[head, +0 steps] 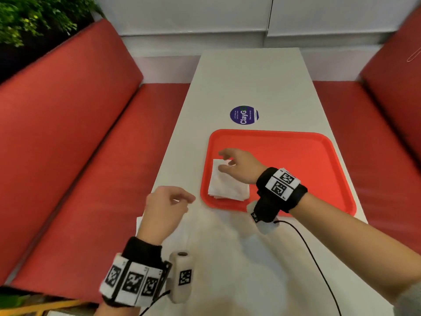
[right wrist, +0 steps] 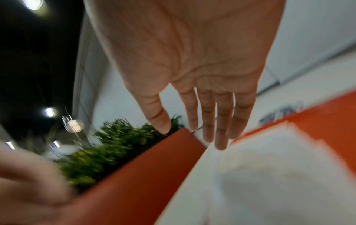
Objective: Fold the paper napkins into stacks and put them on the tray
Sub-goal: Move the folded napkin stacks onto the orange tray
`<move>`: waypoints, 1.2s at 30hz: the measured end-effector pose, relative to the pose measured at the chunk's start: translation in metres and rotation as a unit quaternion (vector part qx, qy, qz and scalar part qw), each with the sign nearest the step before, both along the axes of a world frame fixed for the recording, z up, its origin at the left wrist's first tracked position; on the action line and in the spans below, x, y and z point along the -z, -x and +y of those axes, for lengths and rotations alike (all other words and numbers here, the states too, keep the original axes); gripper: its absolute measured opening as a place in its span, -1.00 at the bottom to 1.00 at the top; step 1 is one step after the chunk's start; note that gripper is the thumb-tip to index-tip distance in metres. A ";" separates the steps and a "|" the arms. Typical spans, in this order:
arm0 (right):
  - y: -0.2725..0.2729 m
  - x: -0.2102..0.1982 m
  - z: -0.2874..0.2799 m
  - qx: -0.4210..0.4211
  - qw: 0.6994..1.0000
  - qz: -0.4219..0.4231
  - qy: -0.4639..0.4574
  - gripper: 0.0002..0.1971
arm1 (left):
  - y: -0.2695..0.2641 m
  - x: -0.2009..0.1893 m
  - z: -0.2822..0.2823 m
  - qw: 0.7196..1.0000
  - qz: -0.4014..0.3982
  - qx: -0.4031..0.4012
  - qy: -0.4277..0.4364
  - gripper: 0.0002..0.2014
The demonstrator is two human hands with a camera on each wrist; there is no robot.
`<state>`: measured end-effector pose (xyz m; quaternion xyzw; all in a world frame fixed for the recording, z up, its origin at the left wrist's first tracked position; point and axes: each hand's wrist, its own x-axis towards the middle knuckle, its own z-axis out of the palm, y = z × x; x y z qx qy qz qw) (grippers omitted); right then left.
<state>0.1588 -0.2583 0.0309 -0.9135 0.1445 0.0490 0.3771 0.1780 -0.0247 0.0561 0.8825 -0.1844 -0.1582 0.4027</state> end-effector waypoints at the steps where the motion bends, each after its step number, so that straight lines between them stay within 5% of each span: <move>1: 0.008 -0.001 0.015 0.003 0.998 -0.001 -0.063 -0.52 | -0.005 -0.001 0.022 0.999 -0.013 -0.045 0.011 -0.69; 5: 0.039 0.023 0.076 0.022 0.945 0.069 -0.320 -0.49 | -0.016 0.030 0.095 0.982 -0.036 -0.188 0.005 -0.81; 8: 0.052 0.041 0.107 0.081 0.909 0.136 -0.384 -0.32 | -0.015 0.062 0.122 0.972 0.065 -0.226 0.013 -0.62; 11: 0.057 0.049 0.127 0.102 0.902 0.173 -0.382 -0.19 | -0.013 0.088 0.129 0.964 0.165 -0.208 -0.004 -0.40; 14: 0.057 0.051 0.138 0.103 0.909 0.186 -0.358 -0.14 | -0.012 0.101 0.128 0.970 0.167 -0.175 -0.015 -0.14; 22: 0.043 0.059 0.153 0.143 0.894 0.173 -0.388 0.06 | 0.002 0.086 0.100 0.964 0.228 -0.130 0.037 -0.70; 24: 0.041 0.064 0.155 0.143 0.892 0.159 -0.398 -0.11 | 0.002 0.086 0.097 0.956 0.258 -0.130 0.052 -0.72; 26: 0.041 0.064 0.157 0.128 0.898 0.145 -0.395 -0.46 | 0.003 0.083 0.095 0.945 0.288 -0.133 0.075 -0.71; 28: 0.041 0.065 0.156 0.116 0.899 0.139 -0.398 -0.53 | 0.004 0.080 0.092 0.935 0.312 -0.132 0.104 -0.69; 32: 0.044 0.063 0.151 0.091 0.897 0.120 -0.415 -0.48 | 0.009 0.071 0.087 0.925 0.330 -0.075 0.171 -0.67; 36: 0.051 0.063 0.141 0.093 0.941 0.039 -0.322 -0.08 | 0.013 0.069 0.081 0.910 0.324 -0.051 0.253 -0.35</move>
